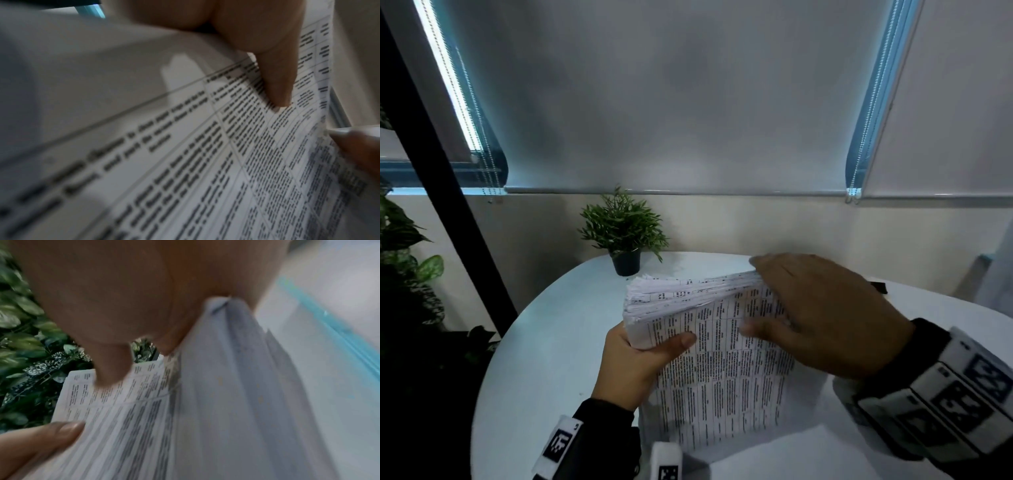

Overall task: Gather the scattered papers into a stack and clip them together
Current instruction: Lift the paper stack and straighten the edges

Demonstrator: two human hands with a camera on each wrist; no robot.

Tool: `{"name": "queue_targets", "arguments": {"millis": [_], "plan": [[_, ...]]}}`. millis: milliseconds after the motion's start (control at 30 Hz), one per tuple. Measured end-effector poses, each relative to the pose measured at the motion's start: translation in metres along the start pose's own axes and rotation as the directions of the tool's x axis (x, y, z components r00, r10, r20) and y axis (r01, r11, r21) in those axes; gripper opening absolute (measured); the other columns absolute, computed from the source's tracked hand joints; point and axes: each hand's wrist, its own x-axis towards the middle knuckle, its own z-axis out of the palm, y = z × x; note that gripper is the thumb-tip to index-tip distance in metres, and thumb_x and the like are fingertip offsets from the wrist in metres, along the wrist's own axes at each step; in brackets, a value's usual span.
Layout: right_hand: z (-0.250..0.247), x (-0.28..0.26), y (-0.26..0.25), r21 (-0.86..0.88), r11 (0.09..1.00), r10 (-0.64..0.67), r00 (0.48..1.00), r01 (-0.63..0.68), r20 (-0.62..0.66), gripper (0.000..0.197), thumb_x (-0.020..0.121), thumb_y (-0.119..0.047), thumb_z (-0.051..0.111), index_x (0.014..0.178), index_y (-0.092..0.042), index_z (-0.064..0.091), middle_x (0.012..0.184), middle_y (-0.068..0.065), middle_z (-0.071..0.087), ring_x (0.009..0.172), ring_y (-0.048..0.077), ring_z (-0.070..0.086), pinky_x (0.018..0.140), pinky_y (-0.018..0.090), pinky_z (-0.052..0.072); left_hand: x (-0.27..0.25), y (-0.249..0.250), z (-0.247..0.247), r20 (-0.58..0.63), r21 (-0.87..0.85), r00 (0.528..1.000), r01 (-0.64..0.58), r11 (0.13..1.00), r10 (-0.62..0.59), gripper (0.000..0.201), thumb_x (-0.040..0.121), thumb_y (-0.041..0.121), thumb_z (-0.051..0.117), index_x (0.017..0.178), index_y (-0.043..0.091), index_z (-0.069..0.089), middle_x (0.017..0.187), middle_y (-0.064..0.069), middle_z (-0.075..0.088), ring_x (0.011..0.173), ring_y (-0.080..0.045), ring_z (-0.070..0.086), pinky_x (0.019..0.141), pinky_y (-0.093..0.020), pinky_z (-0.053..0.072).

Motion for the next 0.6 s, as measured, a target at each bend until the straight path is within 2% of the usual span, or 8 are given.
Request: {"name": "queue_targets", "arguments": {"millis": [100, 200, 267, 300, 333, 367, 467, 600], "plan": [[-0.006, -0.004, 0.019, 0.091, 0.994, 0.047, 0.995, -0.054, 0.082, 0.099, 0.064, -0.085, 0.043, 0.144, -0.027, 0.031, 0.139, -0.008, 0.048, 0.125, 0.012, 0.044, 0.105, 0.027, 0.032, 0.001, 0.001, 0.003, 0.013, -0.029, 1.0, 0.008, 1.0, -0.008, 0.037, 0.06, 0.003, 0.077, 0.092, 0.02, 0.069, 0.082, 0.01, 0.077, 0.079, -0.01, 0.074, 0.062, -0.017, 0.056], [0.003, -0.015, 0.046, 0.485, 0.858, 0.211, 0.977, -0.167, -0.038, 0.112, 0.051, -0.062, 0.08, 0.142, -0.048, 0.018, 0.133, -0.022, 0.044, 0.12, -0.001, 0.044, 0.098, 0.022, 0.035, 0.001, 0.0, 0.002, 0.0, -0.055, 1.0, 0.009, 0.998, -0.009, 0.033, 0.053, 0.019, 0.084, 0.085, 0.024, 0.075, 0.084, 0.007, 0.077, 0.08, -0.012, 0.074, 0.063, -0.019, 0.056], [0.037, -0.022, 0.053, 0.88, 0.44, 0.269, 0.961, -0.178, 0.06, 0.13, 0.035, -0.043, 0.092, 0.14, -0.049, 0.015, 0.127, -0.02, 0.053, 0.11, -0.003, 0.057, 0.087, 0.02, 0.048, 0.002, -0.002, 0.001, 0.01, -0.057, 1.0, 0.005, 0.998, -0.004, 0.044, 0.043, 0.036, 0.093, 0.084, 0.029, 0.078, 0.09, 0.003, 0.077, 0.083, -0.015, 0.074, 0.067, -0.023, 0.058], [0.061, -0.025, 0.053, 0.957, 0.216, 0.26, 0.956, -0.192, 0.133, 0.132, 0.03, -0.035, 0.094, 0.142, -0.038, 0.023, 0.121, -0.011, 0.062, 0.105, 0.006, 0.064, 0.079, 0.023, 0.054, 0.003, -0.003, 0.002, 0.023, -0.06, 1.0, 0.014, 0.998, -0.013, 0.052, 0.038, 0.042, 0.093, 0.086, 0.031, 0.078, 0.092, 0.0, 0.077, 0.085, -0.017, 0.074, 0.068, -0.025, 0.059], [0.084, -0.025, 0.054, 0.976, 0.058, 0.257, 0.948, -0.21, 0.189, 0.127, 0.027, -0.033, 0.096, 0.139, -0.021, 0.036, 0.113, -0.001, 0.069, 0.103, 0.017, 0.067, 0.074, 0.026, 0.056, 0.004, -0.002, 0.002, 0.026, -0.064, 0.999, 0.026, 0.998, -0.024, 0.055, 0.036, 0.045, 0.093, 0.087, 0.032, 0.078, 0.093, 0.0, 0.077, 0.086, -0.019, 0.074, 0.068, -0.026, 0.059], [0.102, -0.024, 0.055, 0.975, -0.006, 0.271, 0.938, -0.221, 0.215, 0.116, 0.026, -0.035, 0.096, 0.129, -0.008, 0.049, 0.107, 0.006, 0.072, 0.103, 0.028, 0.066, 0.073, 0.031, 0.058, 0.005, -0.001, 0.003, 0.027, -0.066, 0.999, 0.034, 0.997, -0.032, 0.053, 0.037, 0.044, 0.093, 0.087, 0.034, 0.077, 0.093, 0.0, 0.077, 0.086, -0.02, 0.074, 0.068, -0.027, 0.059], [0.122, -0.016, 0.044, 0.993, 0.012, 0.409, 0.907, -0.12, 0.105, 0.094, 0.033, -0.039, 0.095, 0.111, 0.0, 0.06, 0.103, 0.014, 0.071, 0.102, 0.034, 0.065, 0.078, 0.041, 0.057, 0.01, 0.005, 0.004, -0.004, -0.037, 1.0, 0.009, 0.999, -0.01, 0.038, 0.047, 0.028, 0.093, 0.081, 0.032, 0.078, 0.086, 0.003, 0.077, 0.081, -0.015, 0.074, 0.066, -0.024, 0.058], [0.114, -0.001, 0.042, 0.997, 0.059, 0.522, 0.85, 0.045, -0.069, 0.083, 0.05, -0.003, 0.088, 0.12, -0.012, 0.044, 0.109, 0.006, 0.065, 0.101, 0.02, 0.065, 0.077, 0.035, 0.057, 0.018, 0.012, 0.005, -0.092, -0.064, 0.996, -0.008, 0.998, 0.002, 0.026, 0.062, 0.008, 0.078, 0.085, 0.019, 0.07, 0.077, 0.008, 0.076, 0.073, -0.01, 0.073, 0.065, -0.024, 0.059]]}}
